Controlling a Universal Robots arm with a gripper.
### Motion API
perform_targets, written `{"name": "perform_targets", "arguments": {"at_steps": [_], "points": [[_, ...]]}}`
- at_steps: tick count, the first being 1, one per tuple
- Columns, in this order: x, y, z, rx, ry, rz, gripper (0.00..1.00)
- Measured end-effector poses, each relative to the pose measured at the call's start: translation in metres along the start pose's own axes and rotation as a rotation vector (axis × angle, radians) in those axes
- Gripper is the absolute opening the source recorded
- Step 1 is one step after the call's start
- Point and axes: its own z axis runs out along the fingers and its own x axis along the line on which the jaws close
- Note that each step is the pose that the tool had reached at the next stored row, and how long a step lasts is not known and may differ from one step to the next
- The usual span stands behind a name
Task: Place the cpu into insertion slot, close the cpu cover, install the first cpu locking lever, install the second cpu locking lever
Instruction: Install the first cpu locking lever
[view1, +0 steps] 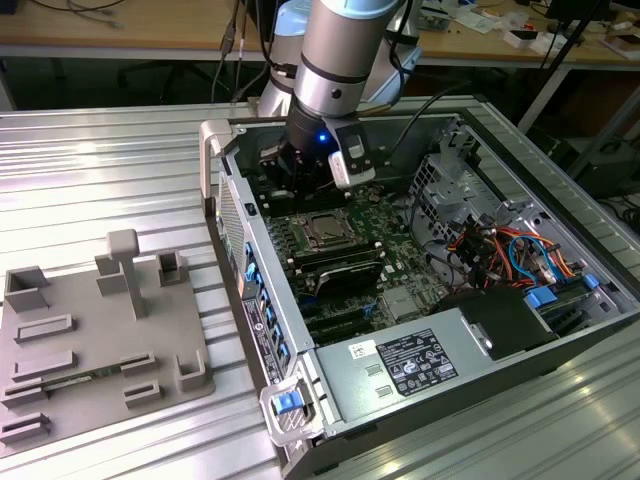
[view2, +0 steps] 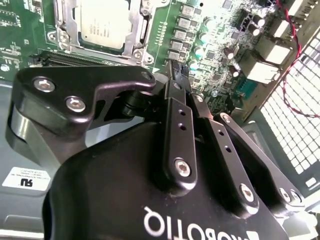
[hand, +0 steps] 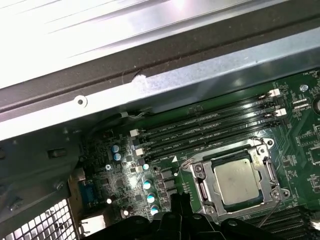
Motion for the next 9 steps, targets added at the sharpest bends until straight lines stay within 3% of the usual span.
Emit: {"name": "perform_targets", "arguments": {"at_steps": [6,9], "points": [[0.0093,-0.0021,0.0004,-0.0004,-0.0014,-0.010,0.11],[0.0100,-0.0021,0.0003,0.0001,-0.0009,-0.026,0.11]]}}
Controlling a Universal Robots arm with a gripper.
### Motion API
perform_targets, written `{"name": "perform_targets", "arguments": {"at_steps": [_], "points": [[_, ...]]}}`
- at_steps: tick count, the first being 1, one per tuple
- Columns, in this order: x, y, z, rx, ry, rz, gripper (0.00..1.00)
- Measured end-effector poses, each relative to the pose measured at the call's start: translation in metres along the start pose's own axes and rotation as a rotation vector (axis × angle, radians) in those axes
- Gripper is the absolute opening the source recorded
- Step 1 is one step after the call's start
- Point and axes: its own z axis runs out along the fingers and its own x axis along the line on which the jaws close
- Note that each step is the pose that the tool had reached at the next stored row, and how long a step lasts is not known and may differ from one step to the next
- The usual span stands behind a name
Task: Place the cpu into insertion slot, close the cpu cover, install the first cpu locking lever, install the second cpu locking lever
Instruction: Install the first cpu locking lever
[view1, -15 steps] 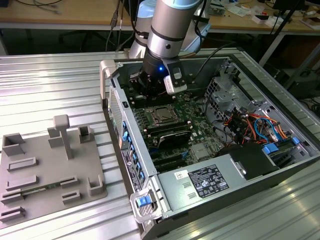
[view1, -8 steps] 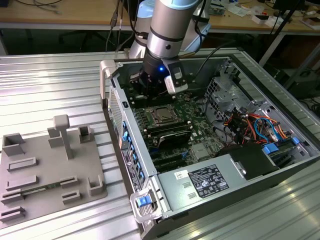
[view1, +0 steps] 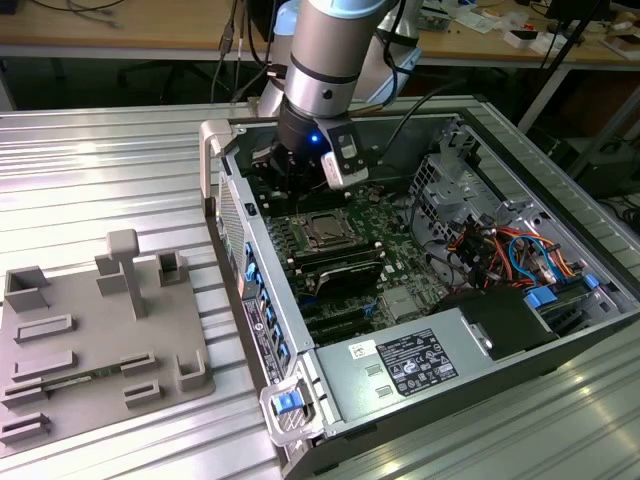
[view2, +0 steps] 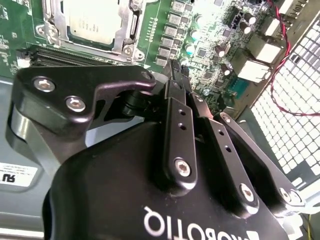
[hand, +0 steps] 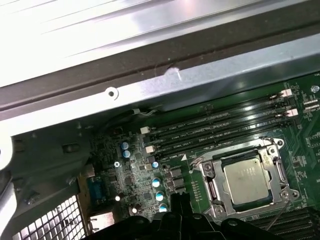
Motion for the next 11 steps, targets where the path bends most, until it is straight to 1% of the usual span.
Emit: {"name": "perform_targets", "arguments": {"at_steps": [3,4,8,11], "points": [[0.0001,0.0000,0.0000,0.0010,0.0016,-0.048,0.11],[0.0003,0.0004,0.0001,0.0010,0.0018,-0.056,0.11],[0.0029,0.0072,0.0004,0.0015,0.0024,-0.069,0.11],[0.0045,0.0137,0.0007,0.0017,0.0028,-0.082,0.11]]}}
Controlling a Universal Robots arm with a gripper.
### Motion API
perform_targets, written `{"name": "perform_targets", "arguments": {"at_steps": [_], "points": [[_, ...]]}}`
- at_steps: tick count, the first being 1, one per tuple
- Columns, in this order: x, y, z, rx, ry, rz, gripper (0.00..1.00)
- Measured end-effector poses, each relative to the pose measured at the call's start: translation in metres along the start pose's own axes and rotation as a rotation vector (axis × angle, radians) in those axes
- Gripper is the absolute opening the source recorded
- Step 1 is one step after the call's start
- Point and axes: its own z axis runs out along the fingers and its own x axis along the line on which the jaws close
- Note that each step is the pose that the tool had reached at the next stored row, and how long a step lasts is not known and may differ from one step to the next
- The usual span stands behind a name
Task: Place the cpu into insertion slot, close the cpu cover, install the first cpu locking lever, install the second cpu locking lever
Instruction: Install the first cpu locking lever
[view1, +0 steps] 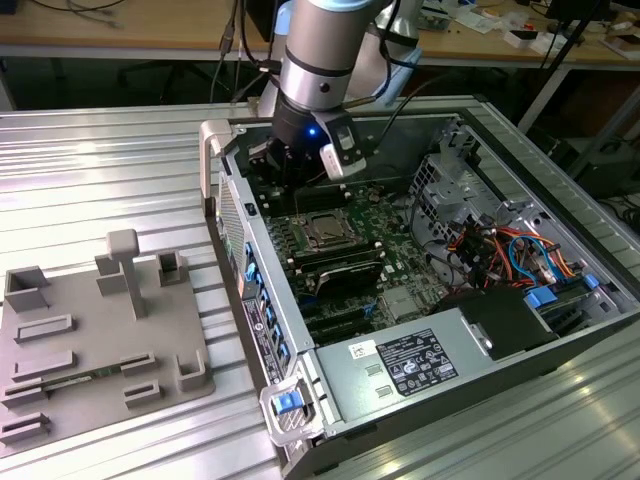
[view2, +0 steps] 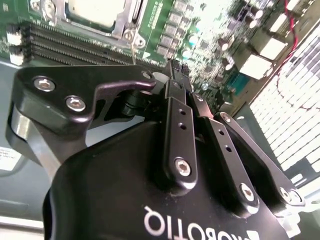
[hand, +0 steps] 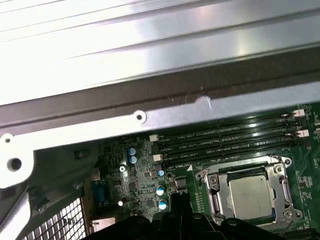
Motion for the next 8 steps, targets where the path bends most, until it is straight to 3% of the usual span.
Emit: {"name": "perform_targets", "arguments": {"at_steps": [2,8], "points": [[0.0005,0.0031,0.0001,0.0004,0.0006,-0.014,0.11],[-0.0002,0.0045,0.0003,0.0014,0.0022,-0.062,0.11]]}}
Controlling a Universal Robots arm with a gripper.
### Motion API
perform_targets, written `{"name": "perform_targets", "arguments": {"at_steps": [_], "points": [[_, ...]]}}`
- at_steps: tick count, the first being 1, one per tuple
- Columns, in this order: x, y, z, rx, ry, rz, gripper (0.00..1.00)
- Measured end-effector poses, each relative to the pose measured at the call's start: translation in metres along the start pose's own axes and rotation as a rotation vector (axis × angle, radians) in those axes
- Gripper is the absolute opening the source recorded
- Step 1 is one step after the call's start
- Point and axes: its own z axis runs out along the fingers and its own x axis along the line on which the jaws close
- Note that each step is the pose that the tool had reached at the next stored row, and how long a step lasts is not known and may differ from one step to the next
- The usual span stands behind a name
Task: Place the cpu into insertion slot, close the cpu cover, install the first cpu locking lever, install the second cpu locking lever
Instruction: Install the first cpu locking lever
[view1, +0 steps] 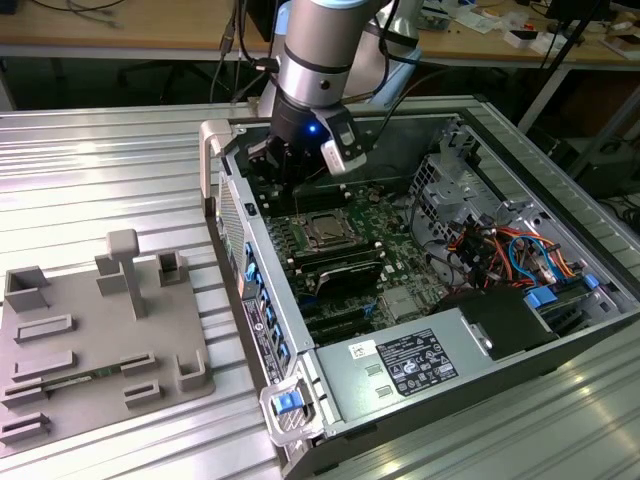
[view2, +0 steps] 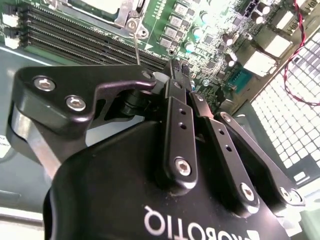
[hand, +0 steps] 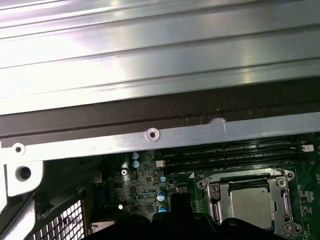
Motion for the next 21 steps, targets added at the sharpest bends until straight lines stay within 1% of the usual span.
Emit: {"name": "perform_targets", "arguments": {"at_steps": [7,9,13,15,17,21], "points": [[-0.0062,0.0021,0.0000,0.0008,0.0013,-0.038,0.11],[-0.0114,0.0028,-0.0001,0.0012,0.0018,-0.052,0.11],[-0.0168,0.0033,-0.0006,0.0017,0.0025,-0.070,0.11],[-0.0174,0.0039,-0.0022,0.0016,0.0026,-0.076,0.11],[-0.0175,0.0045,-0.0059,0.0019,0.0028,-0.081,0.11],[-0.0174,0.0052,-0.0103,0.0020,0.0029,-0.095,0.11]]}}
